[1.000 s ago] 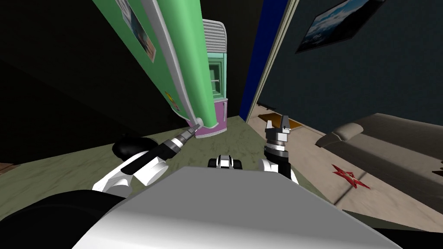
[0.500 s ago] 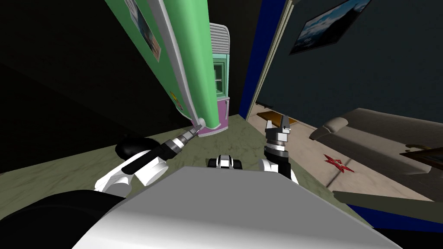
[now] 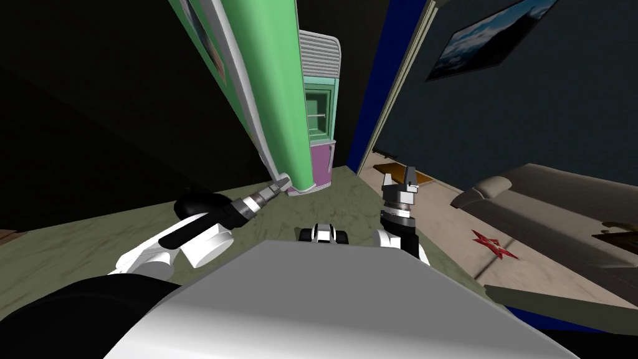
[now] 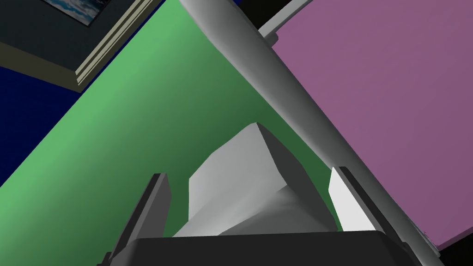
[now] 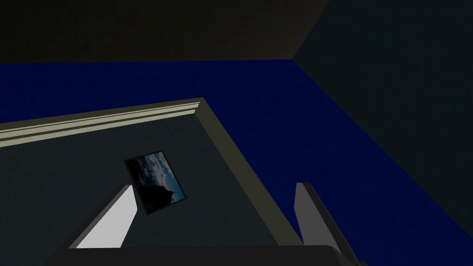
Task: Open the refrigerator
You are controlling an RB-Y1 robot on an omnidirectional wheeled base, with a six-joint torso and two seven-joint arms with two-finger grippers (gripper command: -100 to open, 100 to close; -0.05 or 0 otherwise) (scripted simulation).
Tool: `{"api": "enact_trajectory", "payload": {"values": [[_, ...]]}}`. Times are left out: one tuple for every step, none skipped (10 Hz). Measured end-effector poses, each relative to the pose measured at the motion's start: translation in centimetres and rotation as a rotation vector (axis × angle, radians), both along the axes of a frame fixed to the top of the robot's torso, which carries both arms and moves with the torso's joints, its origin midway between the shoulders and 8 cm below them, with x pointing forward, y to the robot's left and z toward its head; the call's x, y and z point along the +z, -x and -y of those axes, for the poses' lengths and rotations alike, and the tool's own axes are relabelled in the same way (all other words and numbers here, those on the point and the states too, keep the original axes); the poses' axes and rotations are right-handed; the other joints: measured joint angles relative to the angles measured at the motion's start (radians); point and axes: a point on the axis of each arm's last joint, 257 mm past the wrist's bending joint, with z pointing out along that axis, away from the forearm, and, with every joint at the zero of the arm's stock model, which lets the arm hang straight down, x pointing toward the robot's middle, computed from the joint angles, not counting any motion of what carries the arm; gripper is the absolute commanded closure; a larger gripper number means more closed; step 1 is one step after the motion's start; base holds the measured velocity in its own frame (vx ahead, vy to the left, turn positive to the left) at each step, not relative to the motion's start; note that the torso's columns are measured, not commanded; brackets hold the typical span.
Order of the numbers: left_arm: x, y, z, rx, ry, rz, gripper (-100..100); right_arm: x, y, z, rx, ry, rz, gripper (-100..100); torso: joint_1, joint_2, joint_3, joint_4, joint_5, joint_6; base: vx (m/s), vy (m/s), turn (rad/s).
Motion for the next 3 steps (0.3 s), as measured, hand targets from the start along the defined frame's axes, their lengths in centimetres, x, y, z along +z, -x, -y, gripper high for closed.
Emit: {"api": "enact_trajectory", "payload": {"values": [[0.31,0.16,0.03,-0.010,-0.005,-0.008,-100,0.00,0.00,0.00,0.000,0.000,0.000,0,0.005,0.007,0.002,0.005,-0.001,-0.003,0.012,-0.046,0.018],[0.49,0.28,0.09,-0.014,-0.006,-0.009,-100,0.00,0.00,0.00,0.000,0.000,0.000,0,0.008,0.012,0.005,0.007,0.000,-0.004,0.012,-0.028,0.059],[0.59,0.32,0.20,-0.020,-0.007,-0.013,-100,0.00,0.00,0.00,0.000,0.000,0.000,0,0.009,0.014,0.005,0.009,0.000,-0.005,0.006,-0.018,0.032]]}}
